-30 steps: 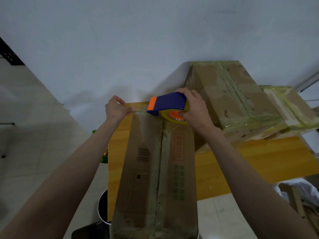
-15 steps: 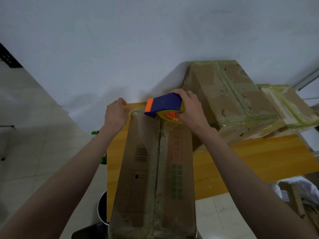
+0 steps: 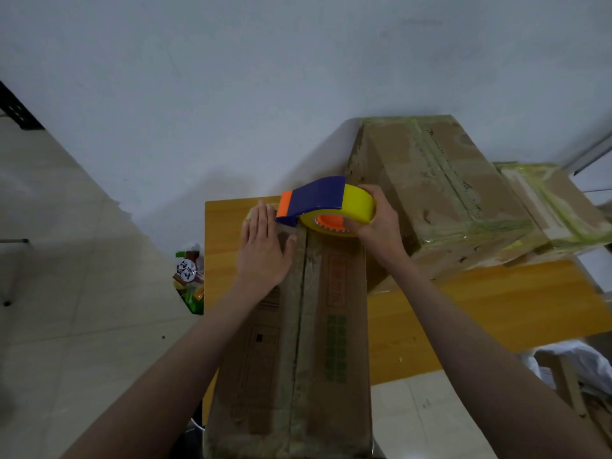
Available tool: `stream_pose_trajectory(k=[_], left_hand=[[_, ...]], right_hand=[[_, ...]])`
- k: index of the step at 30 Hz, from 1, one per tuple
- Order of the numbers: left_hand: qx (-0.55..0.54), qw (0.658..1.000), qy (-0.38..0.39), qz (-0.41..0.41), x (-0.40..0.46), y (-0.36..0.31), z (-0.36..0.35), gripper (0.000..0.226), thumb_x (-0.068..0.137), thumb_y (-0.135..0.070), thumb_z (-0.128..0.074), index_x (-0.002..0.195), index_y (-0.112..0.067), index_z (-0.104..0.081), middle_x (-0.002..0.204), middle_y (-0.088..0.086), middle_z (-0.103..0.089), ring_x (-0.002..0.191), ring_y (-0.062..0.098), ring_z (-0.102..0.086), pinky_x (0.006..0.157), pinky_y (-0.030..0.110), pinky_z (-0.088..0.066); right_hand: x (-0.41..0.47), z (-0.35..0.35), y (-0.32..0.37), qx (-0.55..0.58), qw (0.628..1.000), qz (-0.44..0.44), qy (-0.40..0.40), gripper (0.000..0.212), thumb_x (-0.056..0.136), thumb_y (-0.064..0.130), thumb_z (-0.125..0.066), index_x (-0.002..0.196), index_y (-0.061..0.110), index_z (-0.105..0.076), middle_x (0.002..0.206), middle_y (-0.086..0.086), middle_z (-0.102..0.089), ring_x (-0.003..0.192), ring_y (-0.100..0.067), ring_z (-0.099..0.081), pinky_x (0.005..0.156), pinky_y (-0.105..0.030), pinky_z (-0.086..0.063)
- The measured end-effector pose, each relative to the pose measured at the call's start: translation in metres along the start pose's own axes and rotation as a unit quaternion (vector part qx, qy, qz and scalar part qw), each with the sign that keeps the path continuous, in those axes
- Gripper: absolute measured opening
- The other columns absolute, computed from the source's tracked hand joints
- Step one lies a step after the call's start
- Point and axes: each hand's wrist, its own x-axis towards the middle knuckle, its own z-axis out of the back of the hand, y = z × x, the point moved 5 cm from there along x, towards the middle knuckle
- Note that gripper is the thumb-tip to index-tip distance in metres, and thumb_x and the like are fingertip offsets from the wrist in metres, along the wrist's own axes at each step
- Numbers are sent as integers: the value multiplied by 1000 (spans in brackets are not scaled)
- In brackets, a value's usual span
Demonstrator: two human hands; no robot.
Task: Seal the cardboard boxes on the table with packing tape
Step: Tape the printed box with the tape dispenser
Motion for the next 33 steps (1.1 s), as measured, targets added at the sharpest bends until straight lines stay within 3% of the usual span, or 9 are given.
stream_pose_trajectory(k=[3, 5, 10, 19, 21, 24, 28, 31, 33], left_hand=[[1, 1000, -7, -6, -1, 1, 0, 78, 102, -58, -20, 160, -10, 4, 168, 8, 9, 154, 19, 11, 124, 35, 6], [2, 1000, 0, -11, 1, 3, 0, 79, 102, -60, -18, 160, -11, 5, 168, 8, 9, 154, 18, 13, 124, 34, 7], [12, 999, 21, -41, 16, 9, 1, 83, 100, -65, -13, 160, -11, 6, 167, 8, 11, 154, 17, 14, 126, 36, 4], [27, 979, 79, -186, 57, 26, 10, 87, 93, -74, -13, 161, -21, 2, 168, -3, 5, 153, 9, 8, 125, 30, 0], [35, 971, 87, -222, 57, 22, 10, 90, 91, -75, -13, 161, -19, -1, 168, -1, 2, 153, 10, 6, 126, 32, -3], [43, 956, 94, -274, 49, 11, 10, 90, 92, -71, -17, 161, -16, -3, 168, 1, 1, 154, 11, 5, 126, 33, -4], [45, 945, 99, -309, 38, 0, 4, 86, 95, -69, -21, 161, -18, 2, 168, 0, 6, 154, 9, 9, 126, 31, 1], [45, 944, 101, -310, 38, -1, 3, 89, 93, -74, -14, 161, -19, 2, 168, -1, 7, 153, 9, 9, 125, 30, 2], [45, 943, 104, -312, 38, -1, 4, 87, 93, -74, -13, 161, -22, 4, 168, -2, 6, 154, 9, 8, 126, 31, 1]], right_hand=[[0, -4, -9, 48, 998, -41, 7, 58, 75, 36, -84, 125, 22, -57, 114, 1, -64, 105, -18, -62, 83, -37, -54], [1, -6, -11, 71, 996, -57, 14, 62, 73, 42, -82, 126, 20, -58, 116, -3, -65, 107, -21, -63, 85, -43, -55], [7, -9, -17, 76, 995, -58, 33, 55, 81, 34, -82, 128, 21, -56, 119, -5, -65, 109, -24, -63, 90, -57, -53], [-14, -8, -14, 46, 996, -75, 28, 61, 81, 32, -86, 129, 18, -53, 115, 0, -63, 104, -16, -60, 88, -47, -52], [-26, -4, -15, 42, 995, -91, 14, 69, 81, 35, -86, 138, 18, -50, 121, -1, -61, 109, -17, -59, 91, -45, -52], [-47, 3, -23, 35, 990, -138, -5, 90, 80, 45, -84, 153, 16, -39, 133, -1, -57, 125, -22, -54, 100, -43, -49], [-73, 9, -26, 39, 986, -162, -16, 109, 66, 78, -75, 154, 25, -38, 143, 0, -56, 132, -26, -52, 103, -53, -50], [-78, 11, -21, 31, 986, -159, -33, 93, 76, 58, -82, 150, 21, -41, 142, -3, -55, 130, -25, -53, 103, -51, -50], [-78, 13, -17, 27, 990, -127, -53, 60, 81, 39, -84, 128, 26, -49, 116, 3, -61, 104, -14, -60, 86, -44, -54]])
